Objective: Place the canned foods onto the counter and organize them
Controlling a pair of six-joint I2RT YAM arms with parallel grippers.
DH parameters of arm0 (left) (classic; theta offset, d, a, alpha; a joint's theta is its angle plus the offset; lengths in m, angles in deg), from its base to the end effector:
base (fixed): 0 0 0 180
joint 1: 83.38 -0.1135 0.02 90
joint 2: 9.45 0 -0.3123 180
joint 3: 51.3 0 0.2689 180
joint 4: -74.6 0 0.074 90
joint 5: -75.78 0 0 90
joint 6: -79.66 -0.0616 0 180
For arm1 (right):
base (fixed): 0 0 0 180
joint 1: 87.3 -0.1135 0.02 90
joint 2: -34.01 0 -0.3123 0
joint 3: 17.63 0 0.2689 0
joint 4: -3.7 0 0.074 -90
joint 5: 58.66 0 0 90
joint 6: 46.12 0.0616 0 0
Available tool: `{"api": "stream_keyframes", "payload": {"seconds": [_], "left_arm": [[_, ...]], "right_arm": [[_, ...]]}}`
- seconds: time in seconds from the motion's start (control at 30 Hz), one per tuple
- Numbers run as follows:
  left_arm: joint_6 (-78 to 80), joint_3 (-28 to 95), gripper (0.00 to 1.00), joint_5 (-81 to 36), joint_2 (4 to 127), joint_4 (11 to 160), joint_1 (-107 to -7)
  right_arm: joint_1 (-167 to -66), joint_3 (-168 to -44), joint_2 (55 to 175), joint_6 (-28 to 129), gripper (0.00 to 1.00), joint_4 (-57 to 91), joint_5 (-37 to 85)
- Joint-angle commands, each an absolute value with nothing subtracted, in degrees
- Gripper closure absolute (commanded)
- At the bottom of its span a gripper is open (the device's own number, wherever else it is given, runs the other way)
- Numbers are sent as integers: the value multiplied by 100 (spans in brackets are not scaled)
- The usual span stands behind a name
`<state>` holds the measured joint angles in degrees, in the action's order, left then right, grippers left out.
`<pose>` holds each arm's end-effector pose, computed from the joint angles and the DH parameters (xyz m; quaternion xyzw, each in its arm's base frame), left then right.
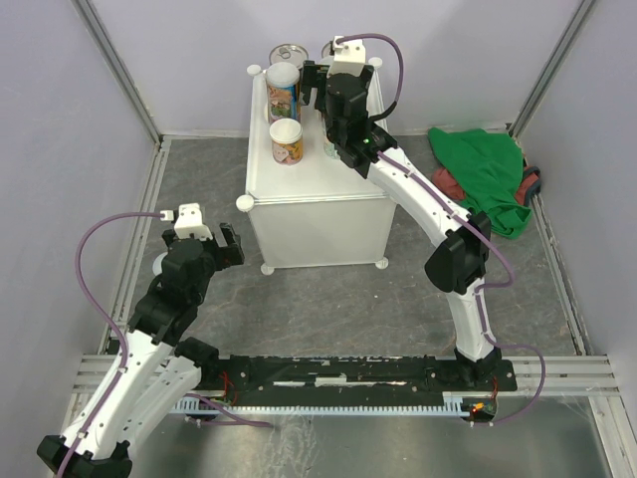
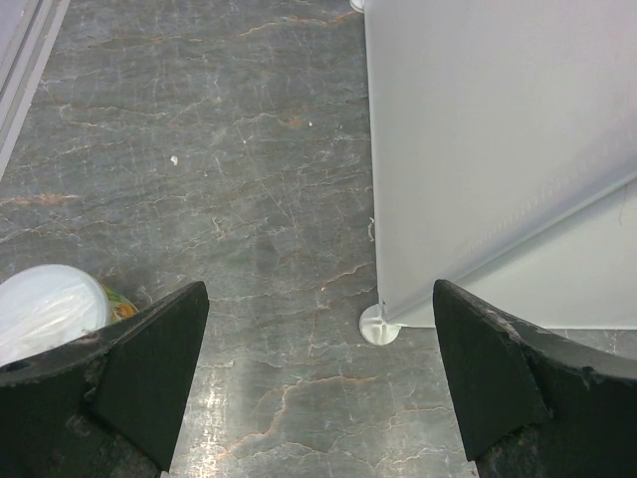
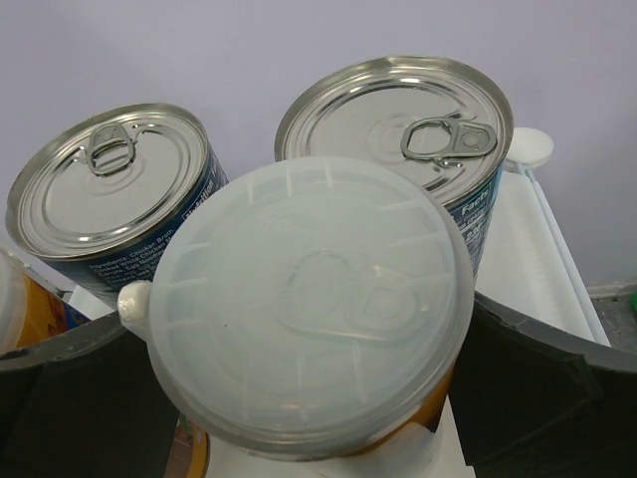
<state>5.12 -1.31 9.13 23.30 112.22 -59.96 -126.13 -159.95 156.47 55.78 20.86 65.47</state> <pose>0.1350 -0.0319 0.3167 -0.0594 0.8101 -0.0294 0.5825 0.4621 0.3276 0.4742 0.0529 0.6912 0.1133 0.7118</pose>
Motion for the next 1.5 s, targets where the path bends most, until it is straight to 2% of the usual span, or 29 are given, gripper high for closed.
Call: {"api": "stream_keyframes", "payload": {"seconds": [0.0, 1.47], "left_arm": [[275, -147, 1, 808, 2342, 10886, -6025], [310, -150, 1, 775, 2206, 10973, -6022]], "right_arm": [[-12747, -16002, 15943, 5695, 1, 2506, 6425], [-12793, -15853, 15779, 5721, 1, 2490, 6413]]}}
